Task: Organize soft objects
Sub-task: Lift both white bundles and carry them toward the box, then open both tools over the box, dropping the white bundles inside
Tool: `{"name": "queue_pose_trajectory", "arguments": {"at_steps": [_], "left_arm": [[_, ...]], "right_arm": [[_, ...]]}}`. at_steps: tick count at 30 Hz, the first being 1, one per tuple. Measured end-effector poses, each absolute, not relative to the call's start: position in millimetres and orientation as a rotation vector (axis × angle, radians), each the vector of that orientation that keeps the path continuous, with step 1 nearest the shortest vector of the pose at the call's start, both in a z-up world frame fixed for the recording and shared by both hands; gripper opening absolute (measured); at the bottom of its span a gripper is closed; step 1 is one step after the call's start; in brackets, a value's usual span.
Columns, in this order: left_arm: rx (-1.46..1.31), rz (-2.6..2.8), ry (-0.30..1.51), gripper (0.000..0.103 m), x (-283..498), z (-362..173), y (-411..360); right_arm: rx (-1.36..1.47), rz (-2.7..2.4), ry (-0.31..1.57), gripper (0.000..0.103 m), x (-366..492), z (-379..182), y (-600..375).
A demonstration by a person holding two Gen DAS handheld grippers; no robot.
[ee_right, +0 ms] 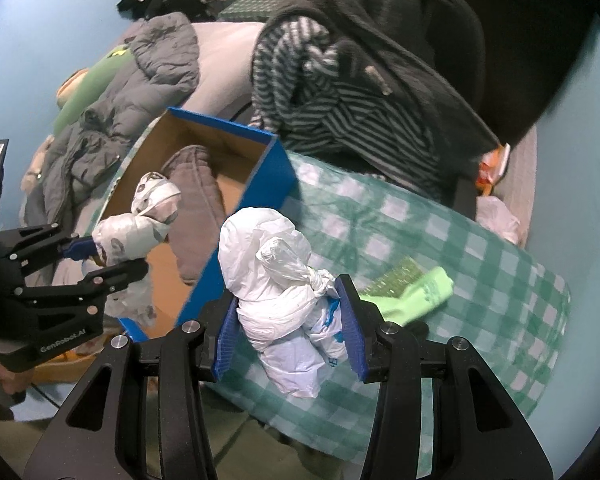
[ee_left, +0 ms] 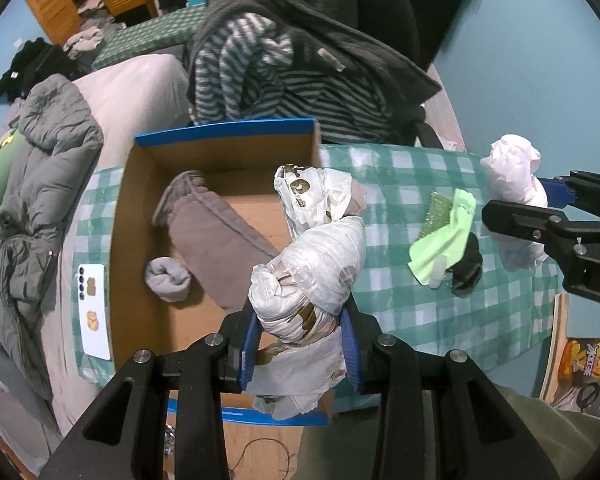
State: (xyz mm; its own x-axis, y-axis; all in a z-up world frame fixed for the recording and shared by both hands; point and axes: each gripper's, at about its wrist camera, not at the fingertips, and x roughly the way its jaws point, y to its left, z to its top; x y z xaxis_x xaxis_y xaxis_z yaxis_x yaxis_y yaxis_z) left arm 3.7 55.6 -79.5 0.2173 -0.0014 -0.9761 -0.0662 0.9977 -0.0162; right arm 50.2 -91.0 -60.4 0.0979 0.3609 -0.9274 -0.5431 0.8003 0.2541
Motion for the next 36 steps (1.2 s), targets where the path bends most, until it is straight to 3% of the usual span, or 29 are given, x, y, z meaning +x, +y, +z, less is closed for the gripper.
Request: {"name": "queue_pose_trajectory", "arguments": {"at_steps": [24,36], "left_arm": [[-0.139,0.200,1.383,0.036,-17.1,-107.1,149.2],[-0.228,0.224,1.429,0.037,-15.6,-138.8,176.0]], "right_arm": [[-0.233,0.835,1.323,0.045,60.1,-71.6,40.4],[-0.223,0.818,1.397,0.045,64.6,-109.5,75.0]]}}
